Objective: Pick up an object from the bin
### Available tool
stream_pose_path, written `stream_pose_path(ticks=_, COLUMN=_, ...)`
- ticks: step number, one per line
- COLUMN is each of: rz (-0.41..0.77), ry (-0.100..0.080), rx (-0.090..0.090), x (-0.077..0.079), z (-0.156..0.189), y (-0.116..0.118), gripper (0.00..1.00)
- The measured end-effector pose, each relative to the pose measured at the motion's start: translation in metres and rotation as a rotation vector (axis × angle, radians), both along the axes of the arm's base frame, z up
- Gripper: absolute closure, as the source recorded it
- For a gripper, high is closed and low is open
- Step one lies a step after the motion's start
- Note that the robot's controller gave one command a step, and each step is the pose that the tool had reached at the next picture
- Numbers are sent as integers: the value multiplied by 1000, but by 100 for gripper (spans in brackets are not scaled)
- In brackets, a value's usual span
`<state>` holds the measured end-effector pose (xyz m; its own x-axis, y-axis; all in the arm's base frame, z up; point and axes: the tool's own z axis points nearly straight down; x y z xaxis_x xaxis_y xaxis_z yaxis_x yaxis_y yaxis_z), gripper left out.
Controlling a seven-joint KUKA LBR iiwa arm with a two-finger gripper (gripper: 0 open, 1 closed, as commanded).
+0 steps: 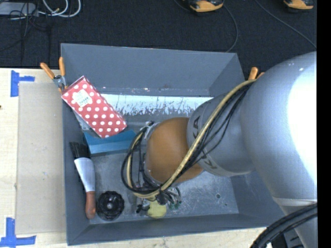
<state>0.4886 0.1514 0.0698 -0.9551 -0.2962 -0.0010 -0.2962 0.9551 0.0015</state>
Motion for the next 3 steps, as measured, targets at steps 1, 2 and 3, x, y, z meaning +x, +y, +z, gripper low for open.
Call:
stream_pose_path(ticks=1, rz=-12, ry=0, rx=-1, x=11, z=0, y=-7, gripper=0)
stream_pose_path(ticks=2, rz=-13, ry=0, rx=-1, x=11, z=0, y=-7, gripper=0)
stream_pose_path(ticks=3, rz=-13, ry=0, rx=-1, x=12, z=0, y=-7, gripper=0)
